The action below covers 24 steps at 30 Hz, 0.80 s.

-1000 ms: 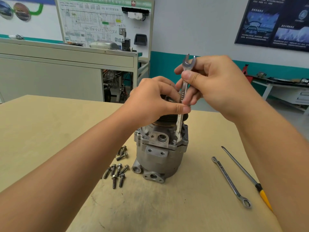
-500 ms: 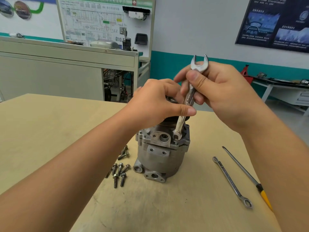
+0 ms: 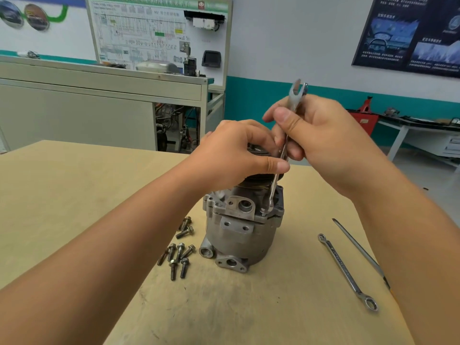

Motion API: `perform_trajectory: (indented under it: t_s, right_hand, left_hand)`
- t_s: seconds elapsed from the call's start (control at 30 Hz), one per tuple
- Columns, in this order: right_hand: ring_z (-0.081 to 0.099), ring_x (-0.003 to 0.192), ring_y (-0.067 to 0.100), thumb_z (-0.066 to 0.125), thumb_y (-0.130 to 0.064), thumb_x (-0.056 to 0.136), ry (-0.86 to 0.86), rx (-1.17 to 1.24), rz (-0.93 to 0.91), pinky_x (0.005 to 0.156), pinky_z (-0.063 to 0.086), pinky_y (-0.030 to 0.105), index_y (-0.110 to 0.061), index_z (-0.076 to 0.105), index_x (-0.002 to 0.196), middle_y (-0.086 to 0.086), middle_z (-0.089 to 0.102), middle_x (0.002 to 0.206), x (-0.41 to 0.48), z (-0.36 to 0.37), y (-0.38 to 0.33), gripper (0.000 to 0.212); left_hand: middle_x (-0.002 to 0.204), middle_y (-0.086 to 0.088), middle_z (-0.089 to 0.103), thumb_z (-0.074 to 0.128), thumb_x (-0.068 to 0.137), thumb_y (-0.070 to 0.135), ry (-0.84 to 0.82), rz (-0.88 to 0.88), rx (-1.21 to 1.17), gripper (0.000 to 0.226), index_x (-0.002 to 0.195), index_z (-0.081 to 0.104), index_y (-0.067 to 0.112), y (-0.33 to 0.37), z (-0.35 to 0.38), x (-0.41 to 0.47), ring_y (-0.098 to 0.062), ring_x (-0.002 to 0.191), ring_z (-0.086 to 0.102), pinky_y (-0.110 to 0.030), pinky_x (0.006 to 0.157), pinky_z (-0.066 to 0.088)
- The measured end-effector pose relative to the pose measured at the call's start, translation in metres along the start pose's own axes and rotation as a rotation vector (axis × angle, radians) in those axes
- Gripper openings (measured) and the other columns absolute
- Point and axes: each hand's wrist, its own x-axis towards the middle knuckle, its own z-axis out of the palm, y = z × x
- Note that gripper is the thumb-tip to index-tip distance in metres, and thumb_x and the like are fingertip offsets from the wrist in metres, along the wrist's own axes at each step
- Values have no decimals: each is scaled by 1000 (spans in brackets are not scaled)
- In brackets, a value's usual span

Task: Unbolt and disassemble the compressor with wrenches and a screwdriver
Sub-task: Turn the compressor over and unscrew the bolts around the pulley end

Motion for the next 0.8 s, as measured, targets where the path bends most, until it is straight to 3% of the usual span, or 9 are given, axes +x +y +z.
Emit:
perform_trajectory:
  t_s: [0.13,0.23,0.3,0.43,0.57,0.7,0.8]
  right_hand:
    - [48,40,0,53,-21,96,30,-25,-41,48,41,13,-22,64,83,-12,57,47,-2,0,-3,17]
    - [60,43,8,54,-12,94,-37,92,-18,47,53,24,-10,63,87,7,67,65,-4,2,-6,12]
    - [61,47,14,49,-10,96,-78,128,-5,50,53,26,-5,60,85,12,64,69,-5,3,-5,16]
    - [51,46,6,41,-15,101,-23,129,-37,50,44,16,-14,55,82,-5,59,64,-4,0,-6,23]
    - [50,46,4,41,-17,101,9,79,-102,50,43,14,-16,54,83,-7,58,64,-4,-3,-6,22]
    - [46,47,3,42,-24,100,105,141,-153,50,39,13,-22,54,81,-9,58,65,-7,-12,-2,22]
    - [42,47,4,42,-29,94,232,262,-161,47,36,14,-24,55,78,-11,59,62,-11,-34,5,21]
  left_hand:
    - [102,13,62,79,67,44,56,-22,2,19,64,63,33,0,3,-1,-19,116,51,-51,105,31]
    - [99,11,63,77,63,51,50,-18,21,28,76,68,28,-2,4,-2,-24,114,50,-51,103,34]
    - [96,11,62,70,60,52,47,-8,13,23,75,66,35,-2,4,-3,-24,113,51,-51,103,34]
    - [105,14,64,79,63,52,10,19,-37,26,81,71,35,-4,-1,-4,-9,108,57,-46,103,37]
    - [110,14,63,65,59,57,11,19,-52,42,90,73,30,-3,-3,-4,-7,108,57,-43,102,39]
    - [111,22,56,72,70,54,58,78,109,21,86,59,51,-4,-2,-8,-8,118,41,-49,106,29]
    - [113,22,46,66,70,51,64,159,271,14,81,58,50,-11,2,-22,-2,117,25,-36,108,13]
